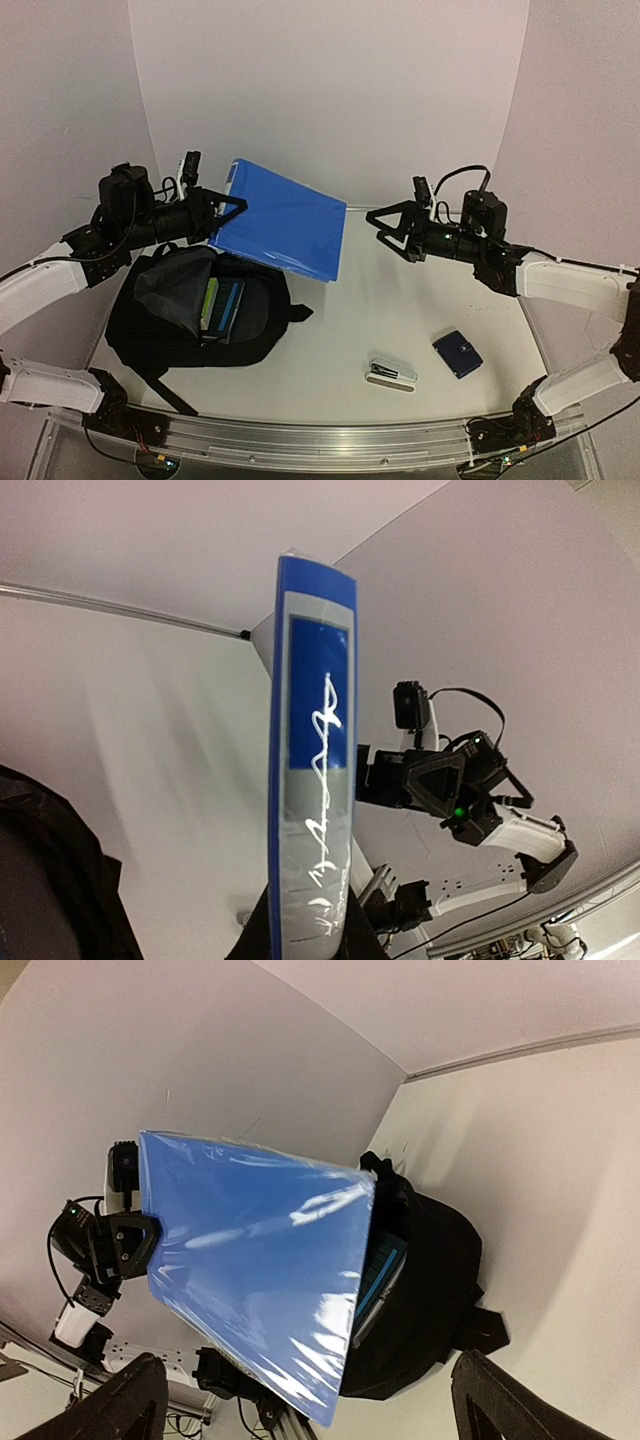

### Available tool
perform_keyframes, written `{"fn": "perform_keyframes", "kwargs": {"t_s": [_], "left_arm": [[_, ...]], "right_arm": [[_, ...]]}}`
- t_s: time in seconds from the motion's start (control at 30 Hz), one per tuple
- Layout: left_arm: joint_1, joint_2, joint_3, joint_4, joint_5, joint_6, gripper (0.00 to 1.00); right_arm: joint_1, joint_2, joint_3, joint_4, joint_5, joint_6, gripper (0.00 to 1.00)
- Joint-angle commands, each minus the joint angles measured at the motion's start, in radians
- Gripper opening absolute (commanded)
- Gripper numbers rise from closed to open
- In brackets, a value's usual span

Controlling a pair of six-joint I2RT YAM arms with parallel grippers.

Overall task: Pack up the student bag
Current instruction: Pick up the files from the center of the board.

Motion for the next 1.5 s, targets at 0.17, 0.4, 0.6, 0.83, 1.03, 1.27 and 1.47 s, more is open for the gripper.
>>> {"fn": "perform_keyframes", "kwargs": {"t_s": [0.17,0.4,0.6,0.83,1.03,1.27,1.47], "left_arm": [[-0.002,0.017,0.006,0.270,0.085,-0.148,0.00],[-0.002,0.016,-0.015,0.308,0.125,-0.182,0.00],[-0.002,0.017,-0.032,0.289,0.127,-0.186,0.00],[-0.002,0.029,-0.022,0.192,0.105,-0.172,0.04],[0.001,0.016,0.039,-0.121,0.006,-0.055,0.48],[0.251,-0.018,0.088,-0.496,-0.008,0.059,0.90],[0.406,-0.070,0.101,-0.755,-0.219,0.184,1.00]], "right_arm": [[0.057,0.089,-0.027,0.325,-0.087,0.157,0.94],[0.106,0.179,0.030,0.410,-0.159,0.194,0.76],[0.117,0.187,0.052,0.480,-0.191,0.235,0.55],[0.121,0.196,0.051,0.541,-0.200,0.284,0.09],[0.116,0.164,0.048,0.522,-0.133,0.265,0.00],[0.108,0.126,0.151,-0.018,0.112,0.010,0.00],[0.108,0.096,0.143,-0.134,0.179,-0.017,0.00]]}}
